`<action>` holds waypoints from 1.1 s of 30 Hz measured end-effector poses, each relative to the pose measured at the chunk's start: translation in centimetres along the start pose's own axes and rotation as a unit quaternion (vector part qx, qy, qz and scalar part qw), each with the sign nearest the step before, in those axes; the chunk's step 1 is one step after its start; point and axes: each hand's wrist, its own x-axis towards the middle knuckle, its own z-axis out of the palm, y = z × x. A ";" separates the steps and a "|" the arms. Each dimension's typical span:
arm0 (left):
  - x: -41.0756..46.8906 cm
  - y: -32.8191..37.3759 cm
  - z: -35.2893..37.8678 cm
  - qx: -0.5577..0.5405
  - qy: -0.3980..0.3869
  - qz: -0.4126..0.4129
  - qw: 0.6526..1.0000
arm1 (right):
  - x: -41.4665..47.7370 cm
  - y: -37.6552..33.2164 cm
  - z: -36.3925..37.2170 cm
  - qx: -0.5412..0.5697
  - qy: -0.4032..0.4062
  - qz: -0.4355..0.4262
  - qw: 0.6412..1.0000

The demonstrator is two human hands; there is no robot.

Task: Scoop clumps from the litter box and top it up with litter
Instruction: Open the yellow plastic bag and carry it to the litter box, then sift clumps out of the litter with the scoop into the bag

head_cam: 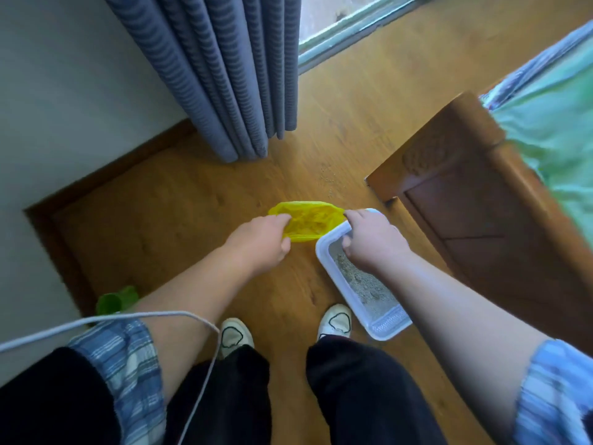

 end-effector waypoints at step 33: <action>-43.0 1.5 -33.1 -0.062 0.362 -0.137 0.920 | -33.6 -20.4 -38.2 0.066 0.227 -0.213 0.948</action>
